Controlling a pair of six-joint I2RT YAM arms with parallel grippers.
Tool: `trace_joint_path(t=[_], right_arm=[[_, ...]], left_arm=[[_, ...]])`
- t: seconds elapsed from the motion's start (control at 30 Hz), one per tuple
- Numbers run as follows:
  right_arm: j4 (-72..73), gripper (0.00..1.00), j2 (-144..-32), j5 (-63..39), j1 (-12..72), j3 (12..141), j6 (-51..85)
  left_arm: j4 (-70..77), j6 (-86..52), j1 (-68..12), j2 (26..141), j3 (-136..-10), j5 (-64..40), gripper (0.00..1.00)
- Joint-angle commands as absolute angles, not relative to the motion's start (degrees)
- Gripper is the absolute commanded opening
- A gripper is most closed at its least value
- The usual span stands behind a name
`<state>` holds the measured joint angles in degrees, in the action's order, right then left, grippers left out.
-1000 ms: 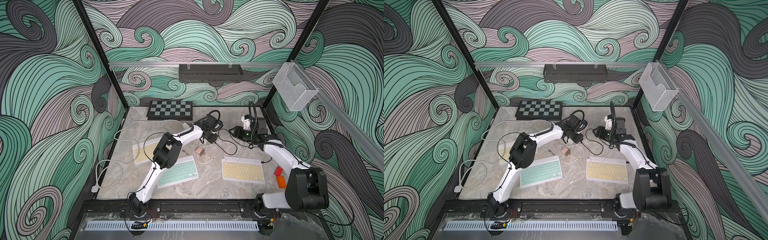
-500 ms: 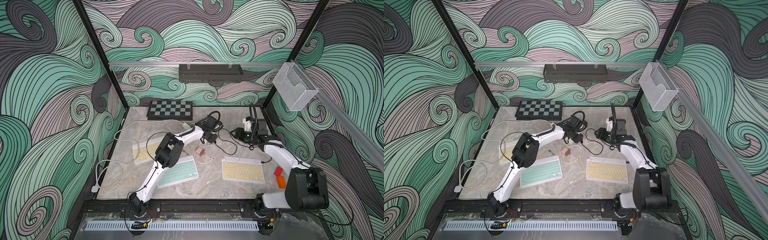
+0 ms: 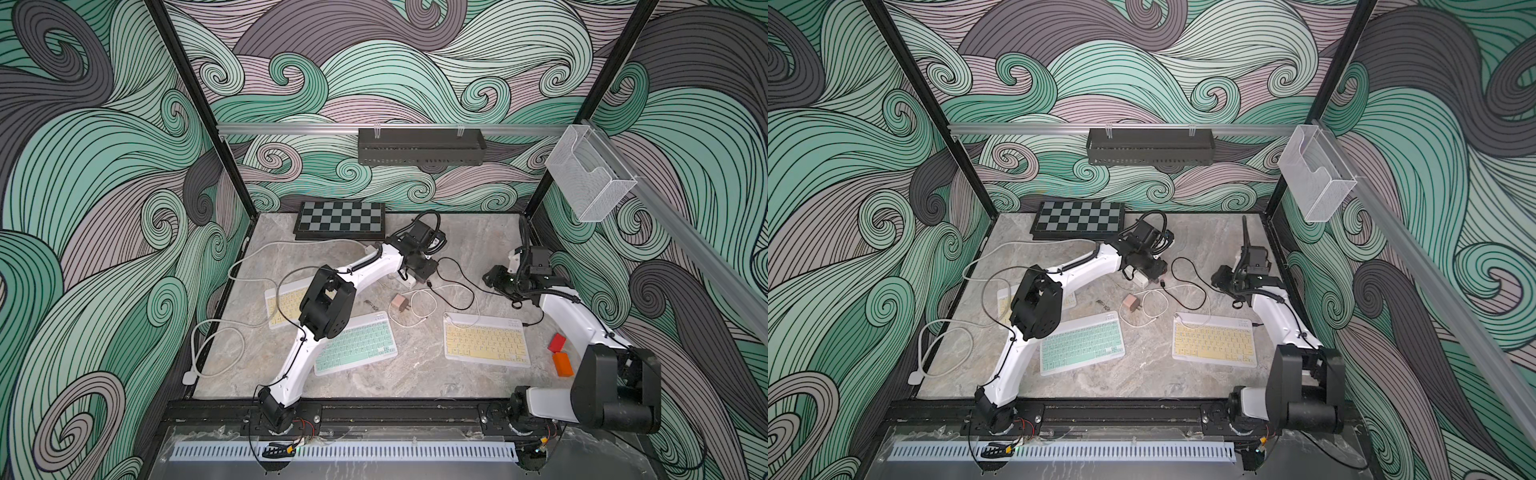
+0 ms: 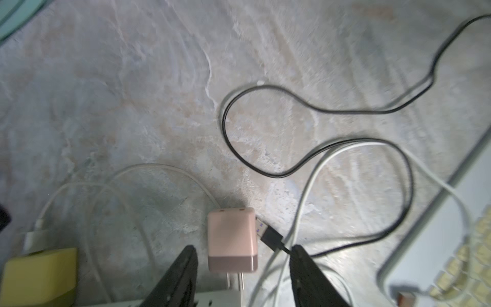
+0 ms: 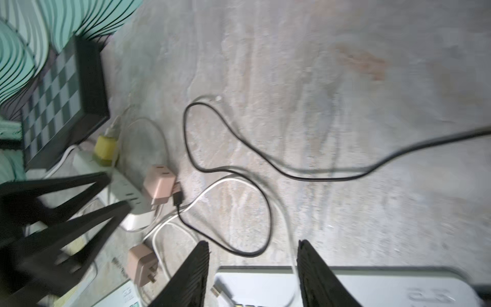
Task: Unplug the wireless keyboard
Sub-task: Place the plug at the center of the board, then pick up the keyboard from the center of the board.
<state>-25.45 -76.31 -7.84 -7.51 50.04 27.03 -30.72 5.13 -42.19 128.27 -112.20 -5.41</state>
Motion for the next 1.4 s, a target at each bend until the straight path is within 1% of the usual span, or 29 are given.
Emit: trace_joint_path(t=[0.0,0.17,0.27,0.37,0.47,0.63,0.83,1.0,1.17,1.37], right_arm=[[-32.22,0.56,-74.54,-1.59,-12.27,48.79,28.79],[-35.76,0.56,-73.28,3.16,-19.76,47.04,28.31],[-37.1,0.56,-75.38,0.98,-24.42,47.96,26.95],[-38.76,0.58,-77.53,0.06,-26.17,49.09,25.85],[-38.7,0.61,-79.1,0.35,-26.31,48.54,25.78],[-37.39,0.63,-83.07,-1.25,-26.37,47.72,26.01],[-32.75,0.59,-87.25,-8.37,-25.86,46.62,27.1],[-31.03,0.55,-91.04,-10.88,-21.76,48.51,28.43],[-28.52,0.53,-92.46,-13.85,-18.55,49.48,30.0],[-28.71,0.51,-92.99,-12.05,-17.14,50.28,29.67]], left_arm=[[-28.84,2.74,-42.42,120.81,-109.43,-9.46,0.59],[-27.25,-1.38,-43.27,114.42,-103.64,-14.42,0.59],[-25.27,-3.6,-44.73,110.3,-98.13,-15.55,0.58],[-20.69,-5.53,-46.24,106.47,-91.3,-15.94,0.58],[-18.7,-6.85,-47.29,104.64,-86.92,-16.44,0.57],[-20.1,-6.86,-48.66,104.22,-84.44,-18.08,0.56],[-19.99,-4.66,-49.78,104.3,-81.7,-18.16,0.56],[-20.75,-4.39,-49.9,105.36,-81.89,-17.6,0.56],[-21.09,-4.39,-49.92,105.84,-82.18,-17.63,0.56],[-22.04,-4.31,-50.01,106.87,-83.0,-17.75,0.56]])
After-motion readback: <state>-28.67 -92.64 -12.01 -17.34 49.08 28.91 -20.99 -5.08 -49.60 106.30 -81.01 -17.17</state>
